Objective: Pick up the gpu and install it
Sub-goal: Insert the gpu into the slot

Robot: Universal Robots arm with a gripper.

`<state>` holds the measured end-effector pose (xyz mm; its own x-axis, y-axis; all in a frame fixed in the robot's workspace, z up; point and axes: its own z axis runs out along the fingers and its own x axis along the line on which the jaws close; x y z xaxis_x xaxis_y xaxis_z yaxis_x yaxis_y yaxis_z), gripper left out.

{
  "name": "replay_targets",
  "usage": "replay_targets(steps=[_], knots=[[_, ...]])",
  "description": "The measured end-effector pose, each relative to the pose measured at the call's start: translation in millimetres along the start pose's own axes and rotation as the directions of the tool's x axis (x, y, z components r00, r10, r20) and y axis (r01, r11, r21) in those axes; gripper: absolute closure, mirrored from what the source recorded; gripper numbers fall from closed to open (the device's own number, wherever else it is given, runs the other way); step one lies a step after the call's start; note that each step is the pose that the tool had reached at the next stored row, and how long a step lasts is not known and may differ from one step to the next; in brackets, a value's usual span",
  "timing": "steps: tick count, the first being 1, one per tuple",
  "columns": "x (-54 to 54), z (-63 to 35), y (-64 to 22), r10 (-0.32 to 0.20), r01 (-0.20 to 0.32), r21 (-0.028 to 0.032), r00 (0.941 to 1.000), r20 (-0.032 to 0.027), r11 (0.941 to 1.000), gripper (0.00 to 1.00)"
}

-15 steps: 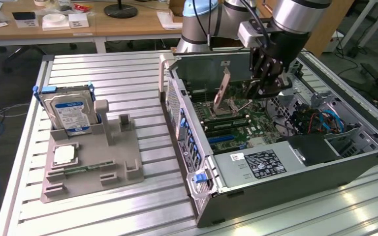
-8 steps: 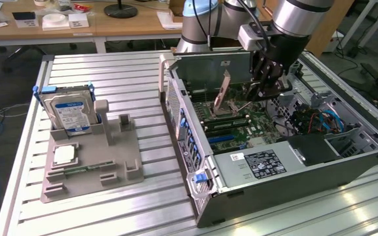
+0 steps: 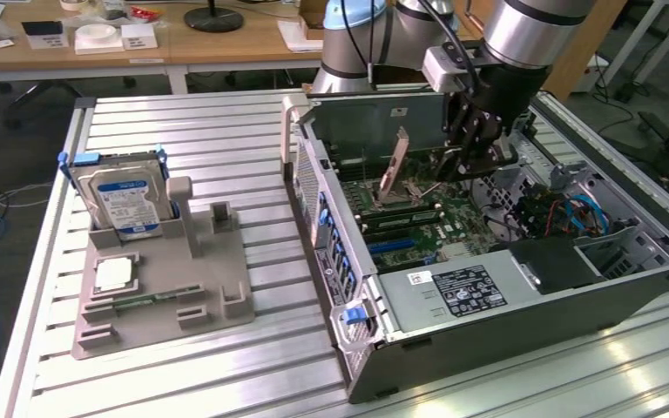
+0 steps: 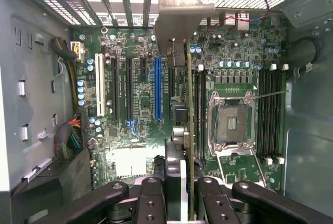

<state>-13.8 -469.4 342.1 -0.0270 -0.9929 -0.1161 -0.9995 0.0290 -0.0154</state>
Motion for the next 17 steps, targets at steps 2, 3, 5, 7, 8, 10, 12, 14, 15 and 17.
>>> replay_targets(steps=[2, 3, 5, 7, 8, 10, 12, 14, 15, 17], knots=[[0.0, 0.1, 0.0, 0.0, 0.0, 0.0, 1.0, 0.0001, 1.0, 0.72], [0.0, 0.1, 0.0, 0.0, 0.0, 0.0, 1.0, 0.0001, 1.0, 0.72], [0.0, 0.1, 0.0, 0.0, 0.0, 0.0, 1.0, 0.0, 1.0, 0.72], [0.2, 1.3, 2.6, 0.0, 0.0, -0.0001, 1.0, 0.0001, 1.0, 0.72], [0.4, 1.8, 6.7, 0.0, 0.0, 0.0, 1.0, -0.0002, 1.0, 0.72], [0.8, 4.7, 11.7, 0.0, 0.0, 0.0002, 1.0, -0.0003, 1.0, 0.72], [1.2, 8.2, 12.4, 0.0, 0.0, 0.0001, 1.0, -0.0004, 1.0, 0.72], [1.6, 11.9, 12.5, 0.0, 0.0, -0.0001, 1.0, -0.0007, 1.0, 0.72], [1.8, 13.7, 12.5, 0.0, 0.0, -0.0001, 1.0, -0.0007, 1.0, 0.72], [2.1, 16.4, 12.6, 0.0, 0.0, -0.0008, 1.0, -0.0034, 1.0, 0.72]])
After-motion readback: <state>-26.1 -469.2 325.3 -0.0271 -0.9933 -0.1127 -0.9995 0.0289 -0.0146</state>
